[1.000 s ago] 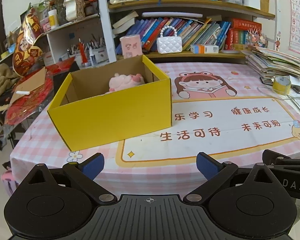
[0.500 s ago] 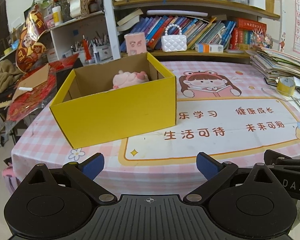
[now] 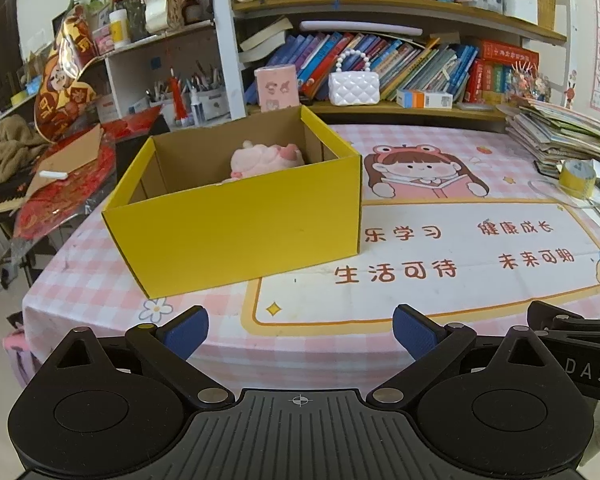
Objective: Organize objects
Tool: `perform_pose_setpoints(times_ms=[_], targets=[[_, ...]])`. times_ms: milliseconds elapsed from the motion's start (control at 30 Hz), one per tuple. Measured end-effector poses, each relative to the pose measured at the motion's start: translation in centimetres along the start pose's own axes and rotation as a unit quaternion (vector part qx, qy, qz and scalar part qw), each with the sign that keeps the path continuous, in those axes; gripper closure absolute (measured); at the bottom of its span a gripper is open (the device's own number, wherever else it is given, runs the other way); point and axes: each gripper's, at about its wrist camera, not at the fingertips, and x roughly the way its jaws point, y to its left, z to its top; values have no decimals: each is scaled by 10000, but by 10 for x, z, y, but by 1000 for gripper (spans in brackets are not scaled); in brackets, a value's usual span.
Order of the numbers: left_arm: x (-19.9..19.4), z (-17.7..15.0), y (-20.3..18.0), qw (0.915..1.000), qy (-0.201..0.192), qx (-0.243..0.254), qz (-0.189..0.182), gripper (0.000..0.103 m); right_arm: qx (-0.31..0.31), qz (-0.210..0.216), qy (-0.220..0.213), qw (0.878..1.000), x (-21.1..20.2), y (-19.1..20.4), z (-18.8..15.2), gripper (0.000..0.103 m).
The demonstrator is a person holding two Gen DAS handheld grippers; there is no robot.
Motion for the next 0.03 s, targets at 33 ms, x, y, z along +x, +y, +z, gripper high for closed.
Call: perform_pose_setpoints(times_ms=[33], targets=[[0,0,0,10000,7,-4,6,2,3,9,15,10000,1,-1,0,0]])
